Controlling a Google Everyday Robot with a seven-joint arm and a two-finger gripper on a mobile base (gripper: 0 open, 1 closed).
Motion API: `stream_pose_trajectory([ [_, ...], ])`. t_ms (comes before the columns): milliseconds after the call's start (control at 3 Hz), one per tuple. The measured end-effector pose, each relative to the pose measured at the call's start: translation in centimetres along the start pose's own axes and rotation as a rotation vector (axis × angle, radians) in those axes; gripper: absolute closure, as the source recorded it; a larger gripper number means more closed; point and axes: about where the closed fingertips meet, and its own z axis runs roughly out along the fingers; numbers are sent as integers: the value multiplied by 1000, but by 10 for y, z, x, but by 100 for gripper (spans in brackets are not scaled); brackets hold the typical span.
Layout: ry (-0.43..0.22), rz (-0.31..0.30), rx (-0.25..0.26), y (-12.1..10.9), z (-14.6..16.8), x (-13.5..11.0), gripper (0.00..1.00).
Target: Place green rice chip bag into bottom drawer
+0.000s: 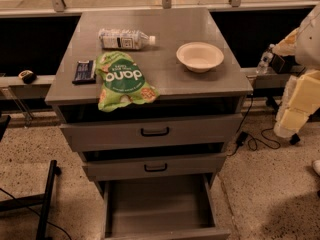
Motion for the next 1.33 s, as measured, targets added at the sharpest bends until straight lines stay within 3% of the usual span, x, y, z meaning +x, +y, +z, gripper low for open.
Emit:
stream_pose_trajectory([
  [333,0,0,0,0,0,0,0],
  [1000,-164,-119,-77,-42,47,-134,0],
  [1333,-181,-165,-94,-43,74,-201,0],
])
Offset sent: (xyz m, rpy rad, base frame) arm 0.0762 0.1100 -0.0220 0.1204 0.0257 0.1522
